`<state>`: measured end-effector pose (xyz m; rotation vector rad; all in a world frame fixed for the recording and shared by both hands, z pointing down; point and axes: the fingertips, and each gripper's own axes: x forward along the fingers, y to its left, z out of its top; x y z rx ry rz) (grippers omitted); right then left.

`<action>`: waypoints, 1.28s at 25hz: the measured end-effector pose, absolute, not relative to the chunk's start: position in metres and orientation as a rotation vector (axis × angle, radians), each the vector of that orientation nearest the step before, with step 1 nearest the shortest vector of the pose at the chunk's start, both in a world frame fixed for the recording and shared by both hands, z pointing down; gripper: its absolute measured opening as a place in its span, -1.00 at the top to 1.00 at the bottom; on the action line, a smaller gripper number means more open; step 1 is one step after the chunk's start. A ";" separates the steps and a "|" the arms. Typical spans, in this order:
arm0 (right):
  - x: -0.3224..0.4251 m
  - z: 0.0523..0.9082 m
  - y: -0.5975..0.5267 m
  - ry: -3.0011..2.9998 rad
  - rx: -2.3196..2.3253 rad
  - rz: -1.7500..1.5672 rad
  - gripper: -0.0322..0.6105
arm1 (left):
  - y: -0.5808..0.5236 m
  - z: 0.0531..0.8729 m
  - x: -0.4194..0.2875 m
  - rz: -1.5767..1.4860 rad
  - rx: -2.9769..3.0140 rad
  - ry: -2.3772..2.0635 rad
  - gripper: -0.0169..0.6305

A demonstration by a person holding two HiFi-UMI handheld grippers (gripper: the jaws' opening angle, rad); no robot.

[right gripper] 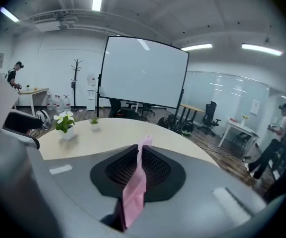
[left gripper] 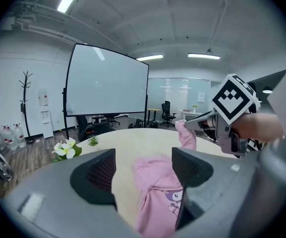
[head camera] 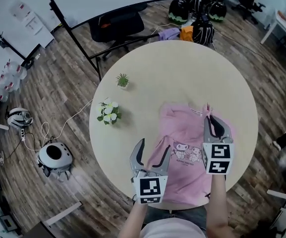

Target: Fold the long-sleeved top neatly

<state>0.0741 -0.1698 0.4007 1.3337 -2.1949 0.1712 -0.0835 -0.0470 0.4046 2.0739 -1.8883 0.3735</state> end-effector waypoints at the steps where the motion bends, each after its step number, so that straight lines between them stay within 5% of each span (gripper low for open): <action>1: 0.089 0.401 -0.167 -2.180 1.366 0.186 0.72 | -0.048 0.405 -0.076 0.386 2.094 -1.870 -0.13; 15: 0.228 0.482 -0.114 -1.941 1.569 0.413 0.71 | -0.046 0.426 -0.016 0.534 2.214 -1.696 -0.13; 23: 0.264 0.557 -0.081 -1.730 1.545 0.538 0.52 | -0.036 0.435 -0.013 0.568 2.221 -1.662 -0.13; 32: 0.277 0.550 -0.046 -1.653 1.661 0.566 0.46 | -0.023 0.436 -0.033 0.560 2.240 -1.648 -0.13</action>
